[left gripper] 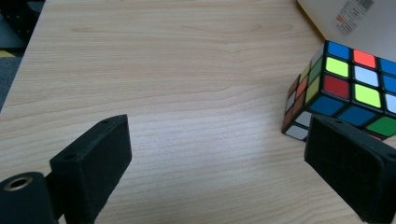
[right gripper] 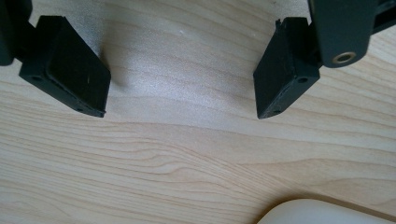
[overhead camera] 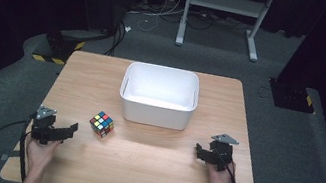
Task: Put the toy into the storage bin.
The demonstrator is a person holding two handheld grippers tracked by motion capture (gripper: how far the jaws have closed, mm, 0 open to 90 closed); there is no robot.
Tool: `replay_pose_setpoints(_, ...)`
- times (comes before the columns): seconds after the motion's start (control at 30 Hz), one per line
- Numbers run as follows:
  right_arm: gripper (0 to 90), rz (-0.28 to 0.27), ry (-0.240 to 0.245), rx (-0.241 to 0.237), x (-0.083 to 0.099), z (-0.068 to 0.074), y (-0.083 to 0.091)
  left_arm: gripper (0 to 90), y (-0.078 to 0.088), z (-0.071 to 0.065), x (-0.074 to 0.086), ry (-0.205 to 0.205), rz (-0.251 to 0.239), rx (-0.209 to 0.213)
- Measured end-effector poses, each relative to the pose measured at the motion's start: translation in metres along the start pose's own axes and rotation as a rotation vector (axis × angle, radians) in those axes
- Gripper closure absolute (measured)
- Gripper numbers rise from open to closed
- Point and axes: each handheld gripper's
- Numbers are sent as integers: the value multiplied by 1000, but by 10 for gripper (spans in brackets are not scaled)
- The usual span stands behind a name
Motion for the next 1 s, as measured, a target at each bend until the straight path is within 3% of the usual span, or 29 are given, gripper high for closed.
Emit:
replay_pose_setpoints(0.23, 188, 0, -1, 1, 0, 0, 0, 78, 3, -6, -1, -1, -4, 37)
replay_pose_setpoints(0.33, 188, 0, 0, 0, 0, 0, 0, 76, 3, -12, -3, -34, 11, 40)
replay_pose_setpoints(0.57, 188, 0, -1, 0, 0, 0, 0, 69, 2, -24, -6, -59, 14, 85)
replay_pose_setpoints(1.0, 188, 0, 1, 1, 0, 0, 0, 49, 0, -43, -8, -67, 18, 152)
Point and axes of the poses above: each handheld gripper's, and its own axes: y roughly backward along the jaws, x roughly out of its underside, z roughly to its left, and after that the axes turned 7 degrees about -y, right-handed
